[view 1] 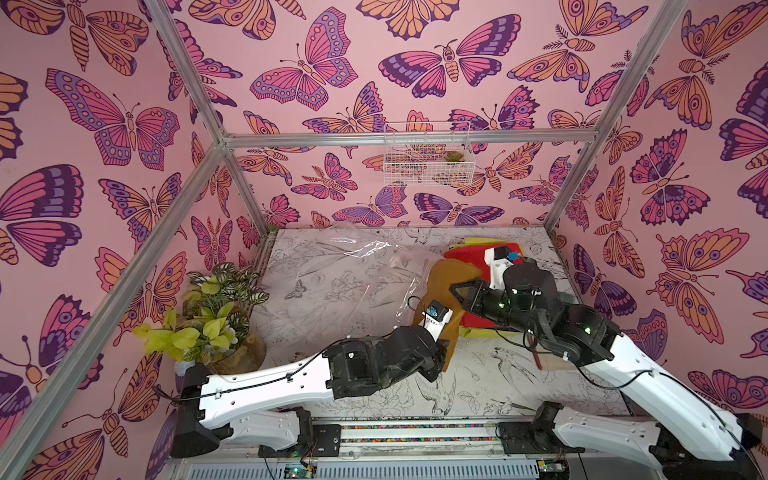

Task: Take the trousers out of the vacuum bag
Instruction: Place the trousers at the center of the board.

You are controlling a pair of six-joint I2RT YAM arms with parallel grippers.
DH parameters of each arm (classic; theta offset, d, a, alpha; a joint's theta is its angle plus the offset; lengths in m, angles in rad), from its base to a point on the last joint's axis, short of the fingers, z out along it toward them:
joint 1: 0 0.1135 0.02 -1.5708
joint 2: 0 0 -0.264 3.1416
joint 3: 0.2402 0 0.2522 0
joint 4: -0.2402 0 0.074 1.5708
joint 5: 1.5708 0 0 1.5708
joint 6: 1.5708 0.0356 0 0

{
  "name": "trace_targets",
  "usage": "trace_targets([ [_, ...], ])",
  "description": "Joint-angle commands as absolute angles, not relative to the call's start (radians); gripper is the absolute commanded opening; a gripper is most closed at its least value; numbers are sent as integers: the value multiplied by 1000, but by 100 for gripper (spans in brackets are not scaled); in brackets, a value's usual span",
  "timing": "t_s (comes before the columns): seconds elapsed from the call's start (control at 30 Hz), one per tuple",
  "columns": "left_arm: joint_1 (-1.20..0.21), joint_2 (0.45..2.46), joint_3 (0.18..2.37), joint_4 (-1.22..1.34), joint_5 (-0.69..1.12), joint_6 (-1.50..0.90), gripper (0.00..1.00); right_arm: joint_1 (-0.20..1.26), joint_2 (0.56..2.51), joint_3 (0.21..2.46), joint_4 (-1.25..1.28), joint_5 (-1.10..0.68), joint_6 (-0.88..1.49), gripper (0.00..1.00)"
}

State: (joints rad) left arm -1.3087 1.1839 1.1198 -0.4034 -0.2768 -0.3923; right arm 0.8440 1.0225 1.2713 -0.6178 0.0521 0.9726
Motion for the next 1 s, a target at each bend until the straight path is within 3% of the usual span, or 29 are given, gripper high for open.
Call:
trace_targets([
  [0.0, -1295, 1141, 1181, -413, -257, -299, 0, 842, 974, 1369, -648, -57, 869, 0],
  [0.63, -1295, 1354, 1585, -533, -121, -102, 0, 842, 884, 1529, -732, -192, 598, 0],
  [0.97, -1275, 1487, 1772, -539, -53, -27, 0, 843, 747, 1521, -732, -97, 540, 0],
])
